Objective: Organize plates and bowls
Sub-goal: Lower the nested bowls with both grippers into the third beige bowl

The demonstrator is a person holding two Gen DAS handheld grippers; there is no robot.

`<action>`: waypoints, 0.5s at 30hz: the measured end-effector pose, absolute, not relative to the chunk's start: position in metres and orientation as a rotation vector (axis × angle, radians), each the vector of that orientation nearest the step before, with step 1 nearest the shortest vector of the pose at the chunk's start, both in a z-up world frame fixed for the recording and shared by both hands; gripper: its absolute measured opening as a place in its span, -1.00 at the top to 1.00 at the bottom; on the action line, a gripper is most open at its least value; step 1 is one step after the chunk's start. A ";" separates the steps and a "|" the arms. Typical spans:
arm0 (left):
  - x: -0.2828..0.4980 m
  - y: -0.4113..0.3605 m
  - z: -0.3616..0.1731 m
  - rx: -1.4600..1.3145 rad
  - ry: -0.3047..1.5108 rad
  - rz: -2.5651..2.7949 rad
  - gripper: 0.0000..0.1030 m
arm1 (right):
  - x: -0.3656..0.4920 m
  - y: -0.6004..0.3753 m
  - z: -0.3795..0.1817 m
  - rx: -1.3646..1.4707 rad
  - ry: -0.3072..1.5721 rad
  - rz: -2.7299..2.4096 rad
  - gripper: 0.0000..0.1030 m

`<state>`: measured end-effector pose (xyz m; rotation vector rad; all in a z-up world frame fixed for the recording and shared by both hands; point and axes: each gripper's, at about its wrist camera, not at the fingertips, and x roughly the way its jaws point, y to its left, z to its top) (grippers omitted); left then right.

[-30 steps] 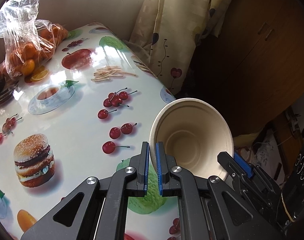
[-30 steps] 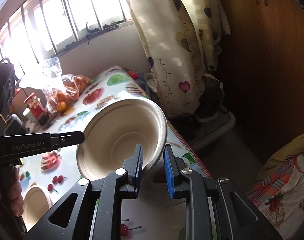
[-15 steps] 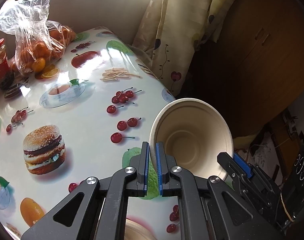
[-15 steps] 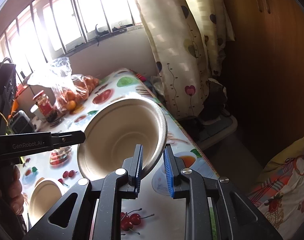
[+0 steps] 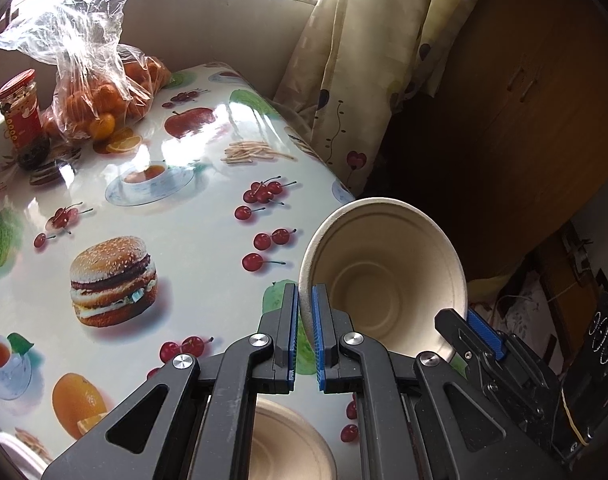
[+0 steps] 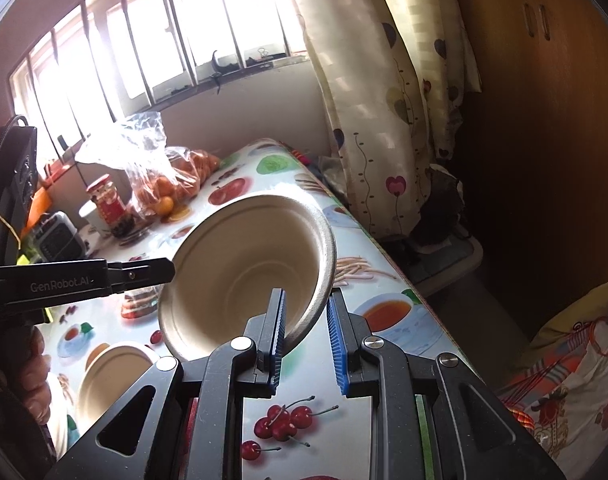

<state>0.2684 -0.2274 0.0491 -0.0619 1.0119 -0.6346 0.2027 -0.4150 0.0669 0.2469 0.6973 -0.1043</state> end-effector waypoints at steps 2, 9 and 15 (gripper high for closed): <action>0.266 -0.223 0.051 -0.064 1.007 -0.631 0.86 | 0.200 -0.411 0.068 0.243 0.695 -0.098 0.61; 0.257 -0.207 0.054 -0.080 0.994 -0.617 0.86 | 0.193 -0.399 0.071 0.238 0.692 -0.074 0.61; 0.250 -0.192 0.056 -0.092 0.986 -0.607 0.86 | 0.187 -0.389 0.074 0.231 0.687 -0.053 0.61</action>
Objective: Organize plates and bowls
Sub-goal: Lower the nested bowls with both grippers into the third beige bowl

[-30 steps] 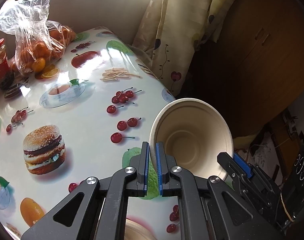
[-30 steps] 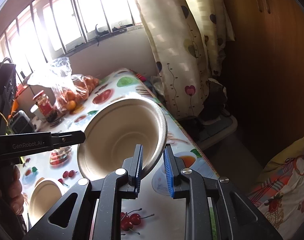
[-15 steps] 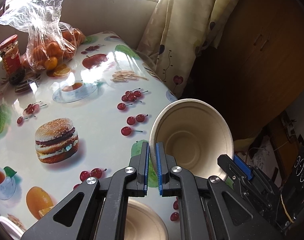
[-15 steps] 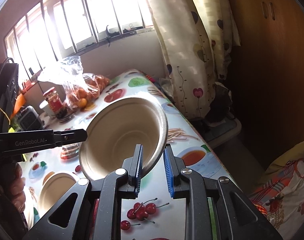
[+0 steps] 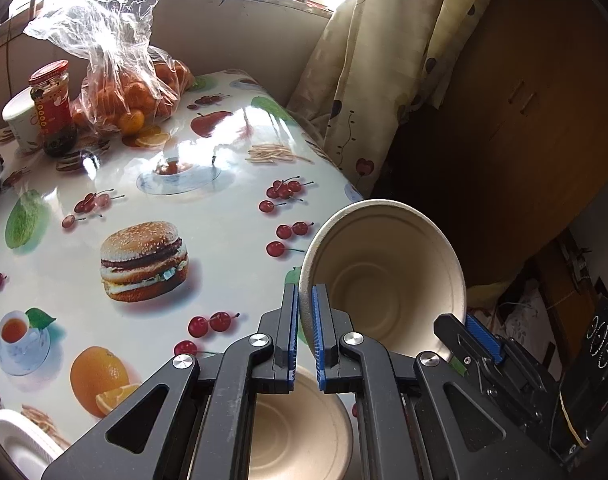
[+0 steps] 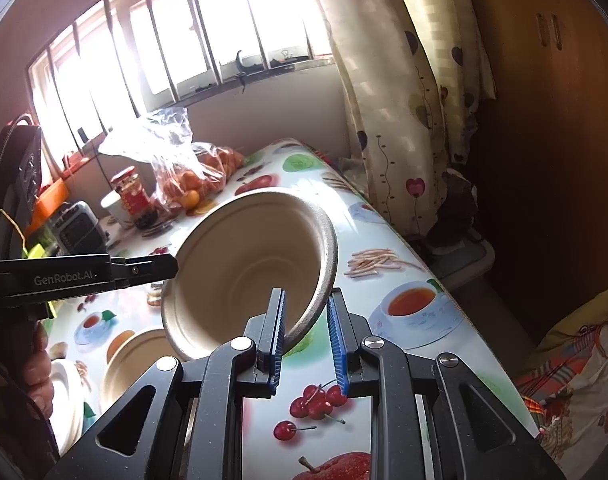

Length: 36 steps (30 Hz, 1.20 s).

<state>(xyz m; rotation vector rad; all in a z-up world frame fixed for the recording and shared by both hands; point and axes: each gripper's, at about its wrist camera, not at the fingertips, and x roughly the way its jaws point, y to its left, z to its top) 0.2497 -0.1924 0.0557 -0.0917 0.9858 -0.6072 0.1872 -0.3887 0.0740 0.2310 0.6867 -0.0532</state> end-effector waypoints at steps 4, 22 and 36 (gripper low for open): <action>0.245 -0.183 0.057 -0.104 0.982 -0.598 0.86 | 0.183 -0.381 0.076 0.227 0.684 -0.035 0.61; 0.220 -0.136 0.057 -0.160 0.967 -0.548 0.86 | 0.167 -0.342 0.076 0.215 0.691 0.044 0.61; 0.204 -0.108 0.058 -0.189 0.958 -0.526 0.86 | 0.156 -0.321 0.074 0.211 0.700 0.087 0.61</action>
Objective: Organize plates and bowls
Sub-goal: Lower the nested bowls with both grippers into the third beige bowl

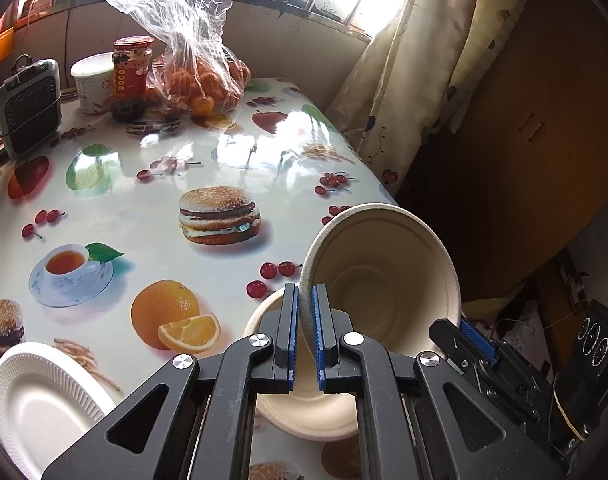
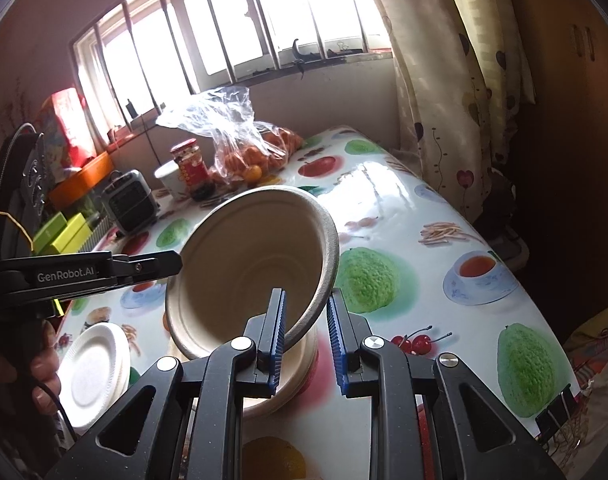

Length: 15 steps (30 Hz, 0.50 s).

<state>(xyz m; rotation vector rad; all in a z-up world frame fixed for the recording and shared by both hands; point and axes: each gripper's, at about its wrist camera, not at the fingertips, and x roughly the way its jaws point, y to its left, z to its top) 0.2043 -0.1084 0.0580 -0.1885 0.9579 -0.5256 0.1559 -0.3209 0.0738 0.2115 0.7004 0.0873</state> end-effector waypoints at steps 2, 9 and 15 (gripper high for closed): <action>0.204 -0.105 0.057 -0.191 0.959 -0.521 0.86 | 0.155 -0.318 0.072 0.211 0.704 0.093 0.61; 0.196 -0.093 0.052 -0.201 0.966 -0.500 0.86 | 0.151 -0.308 0.065 0.207 0.729 0.113 0.61; 0.192 -0.086 0.047 -0.213 0.975 -0.491 0.86 | 0.149 -0.303 0.062 0.206 0.736 0.126 0.61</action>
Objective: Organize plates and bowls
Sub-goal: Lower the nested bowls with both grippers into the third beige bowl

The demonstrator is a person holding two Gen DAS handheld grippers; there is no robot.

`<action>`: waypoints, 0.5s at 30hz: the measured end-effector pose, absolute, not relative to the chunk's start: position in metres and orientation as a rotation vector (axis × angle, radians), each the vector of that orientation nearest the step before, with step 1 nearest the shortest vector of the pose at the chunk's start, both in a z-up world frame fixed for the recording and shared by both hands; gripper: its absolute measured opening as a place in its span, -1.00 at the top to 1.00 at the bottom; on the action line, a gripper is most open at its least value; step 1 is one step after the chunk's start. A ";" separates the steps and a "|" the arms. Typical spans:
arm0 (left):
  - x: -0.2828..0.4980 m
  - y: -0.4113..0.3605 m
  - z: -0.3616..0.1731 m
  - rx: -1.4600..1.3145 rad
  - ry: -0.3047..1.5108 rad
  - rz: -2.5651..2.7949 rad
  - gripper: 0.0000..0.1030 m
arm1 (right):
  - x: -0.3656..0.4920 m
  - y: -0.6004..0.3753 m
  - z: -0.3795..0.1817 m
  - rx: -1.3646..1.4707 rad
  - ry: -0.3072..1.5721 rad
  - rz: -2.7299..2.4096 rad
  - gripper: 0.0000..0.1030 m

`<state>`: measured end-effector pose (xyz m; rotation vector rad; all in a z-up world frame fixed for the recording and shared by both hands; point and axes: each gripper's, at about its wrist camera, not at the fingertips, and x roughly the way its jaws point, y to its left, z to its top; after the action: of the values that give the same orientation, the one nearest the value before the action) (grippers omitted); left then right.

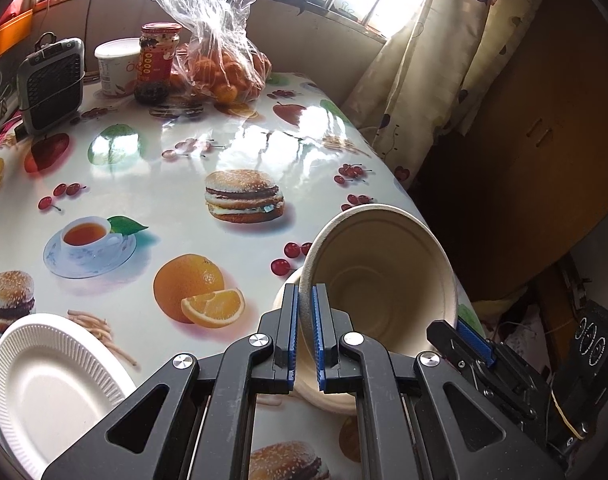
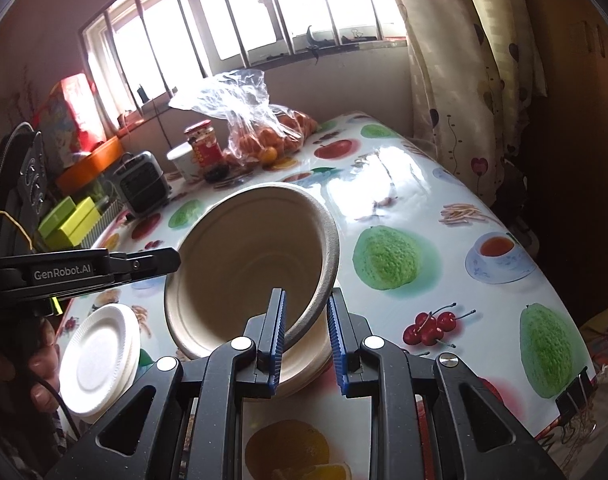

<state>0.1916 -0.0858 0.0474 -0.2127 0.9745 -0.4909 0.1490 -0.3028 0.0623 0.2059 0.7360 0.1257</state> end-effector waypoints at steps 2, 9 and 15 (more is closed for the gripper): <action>0.190 -0.084 0.047 -0.214 0.975 -0.491 0.86 | 0.148 -0.302 0.062 0.205 0.739 0.126 0.61; 0.188 -0.081 0.040 -0.213 0.991 -0.483 0.86 | 0.146 -0.300 0.056 0.212 0.753 0.131 0.61; 0.186 -0.080 0.033 -0.214 1.007 -0.479 0.86 | 0.146 -0.298 0.053 0.206 0.764 0.126 0.60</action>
<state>0.1862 -0.0798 0.0334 -0.2137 1.0067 -0.4789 0.1457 -0.2979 0.0527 0.2061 0.7641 0.1257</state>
